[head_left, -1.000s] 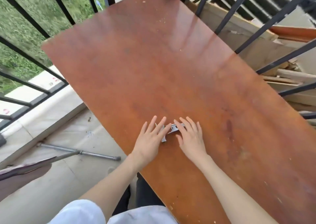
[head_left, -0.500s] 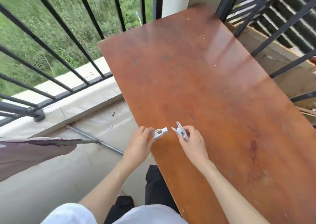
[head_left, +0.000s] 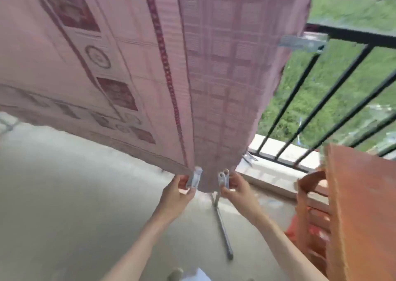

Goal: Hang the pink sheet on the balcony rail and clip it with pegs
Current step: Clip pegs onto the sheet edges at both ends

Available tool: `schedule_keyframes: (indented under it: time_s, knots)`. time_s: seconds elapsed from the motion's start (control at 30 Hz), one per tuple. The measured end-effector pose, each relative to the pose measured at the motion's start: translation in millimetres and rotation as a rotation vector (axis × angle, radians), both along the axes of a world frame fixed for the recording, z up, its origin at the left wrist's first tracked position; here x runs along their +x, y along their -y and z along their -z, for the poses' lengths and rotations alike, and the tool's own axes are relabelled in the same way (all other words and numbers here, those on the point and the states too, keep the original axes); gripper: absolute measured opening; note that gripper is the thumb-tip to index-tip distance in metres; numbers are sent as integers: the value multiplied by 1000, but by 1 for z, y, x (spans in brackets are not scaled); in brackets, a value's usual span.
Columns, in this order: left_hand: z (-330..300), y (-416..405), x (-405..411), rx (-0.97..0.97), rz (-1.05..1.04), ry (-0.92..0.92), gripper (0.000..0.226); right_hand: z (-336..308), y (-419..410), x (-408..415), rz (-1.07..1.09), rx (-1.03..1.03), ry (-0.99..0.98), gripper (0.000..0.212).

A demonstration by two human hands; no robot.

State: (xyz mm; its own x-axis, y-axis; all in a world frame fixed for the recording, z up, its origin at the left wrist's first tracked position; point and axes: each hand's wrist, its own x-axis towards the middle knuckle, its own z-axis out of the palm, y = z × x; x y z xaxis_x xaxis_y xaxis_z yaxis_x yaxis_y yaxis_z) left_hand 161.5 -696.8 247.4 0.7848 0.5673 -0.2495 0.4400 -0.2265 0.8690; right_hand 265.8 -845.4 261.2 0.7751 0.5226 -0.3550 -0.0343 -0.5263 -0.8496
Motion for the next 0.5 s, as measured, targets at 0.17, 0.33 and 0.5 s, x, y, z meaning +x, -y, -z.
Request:
schedule_keyframes:
  time_s: [0.17, 0.33, 0.5]
  knots:
    - [-31, -151, -88, 77, -372, 52, 18, -40, -177, -28, -298, 106, 52, 26]
    - [-39, -246, -133, 118, -648, 52, 29, -55, -316, -45, -463, 233, 42, 22]
    - [-44, -343, -157, 128, -852, 97, 22, -65, -448, -53, -690, 292, 19, 5]
